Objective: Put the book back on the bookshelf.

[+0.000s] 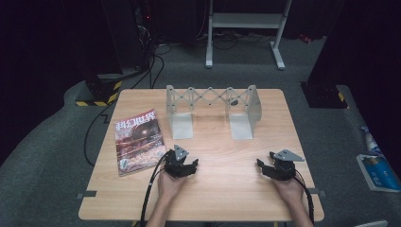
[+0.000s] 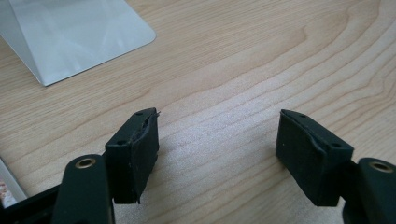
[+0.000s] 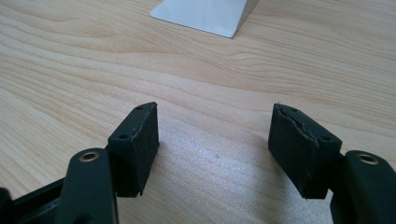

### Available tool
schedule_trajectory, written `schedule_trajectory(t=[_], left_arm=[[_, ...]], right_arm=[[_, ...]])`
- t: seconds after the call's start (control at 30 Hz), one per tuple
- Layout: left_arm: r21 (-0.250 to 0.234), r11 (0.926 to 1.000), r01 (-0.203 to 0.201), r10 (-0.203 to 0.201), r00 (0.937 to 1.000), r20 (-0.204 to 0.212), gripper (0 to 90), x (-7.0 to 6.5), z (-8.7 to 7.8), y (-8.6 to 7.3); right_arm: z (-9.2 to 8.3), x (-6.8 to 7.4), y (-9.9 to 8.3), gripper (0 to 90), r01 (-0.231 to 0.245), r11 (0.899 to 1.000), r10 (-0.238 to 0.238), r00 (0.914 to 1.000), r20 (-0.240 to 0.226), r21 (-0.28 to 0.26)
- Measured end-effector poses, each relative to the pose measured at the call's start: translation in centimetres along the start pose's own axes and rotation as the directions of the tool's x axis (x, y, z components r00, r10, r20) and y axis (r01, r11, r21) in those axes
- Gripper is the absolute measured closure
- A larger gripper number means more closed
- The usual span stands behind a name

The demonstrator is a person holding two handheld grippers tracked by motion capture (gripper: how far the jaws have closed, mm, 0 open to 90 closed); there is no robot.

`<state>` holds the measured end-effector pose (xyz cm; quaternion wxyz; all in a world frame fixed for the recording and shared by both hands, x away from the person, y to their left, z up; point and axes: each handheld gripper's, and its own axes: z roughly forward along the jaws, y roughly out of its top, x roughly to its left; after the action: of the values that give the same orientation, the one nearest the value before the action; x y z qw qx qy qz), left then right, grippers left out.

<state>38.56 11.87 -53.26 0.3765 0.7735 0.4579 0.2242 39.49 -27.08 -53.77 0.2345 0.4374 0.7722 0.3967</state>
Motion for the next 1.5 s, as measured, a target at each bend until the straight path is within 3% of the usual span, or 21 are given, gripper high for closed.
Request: schedule_trajectory(t=[0.63,0.87,0.93,1.23,1.5], left_arm=[[-0.002,1.0000,0.000,0.000,1.0000,-0.005,31.6,0.0,-0.2,-0.2],[0.004,0.9998,0.019,-0.019,0.9998,-0.005,29.9,0.2,-0.2,0.0],[-0.001,0.9992,0.041,-0.041,0.9992,0.002,31.5,0.5,-0.2,0.0],[-0.018,0.9992,0.035,-0.035,0.9994,0.010,29.7,0.6,-0.5,0.1],[-0.047,0.9978,0.047,-0.046,0.9989,0.007,27.9,1.1,-1.9,0.4]], right_arm=[[-0.1,0.0,-0.1,33.3,0.008,1.000,-0.008,1.0000,-0.004,-0.002],[-0.1,0.0,-0.1,33.3,0.007,1.000,-0.007,1.0000,-0.002,-0.003],[-0.1,0.0,-0.1,33.3,0.008,1.000,-0.008,1.0000,-0.002,-0.003],[-0.1,0.0,-0.1,33.3,0.010,1.000,-0.010,0.9999,-0.004,-0.004],[-0.1,0.0,-0.1,33.4,0.013,1.000,-0.013,0.9999,-0.005,-0.005]])
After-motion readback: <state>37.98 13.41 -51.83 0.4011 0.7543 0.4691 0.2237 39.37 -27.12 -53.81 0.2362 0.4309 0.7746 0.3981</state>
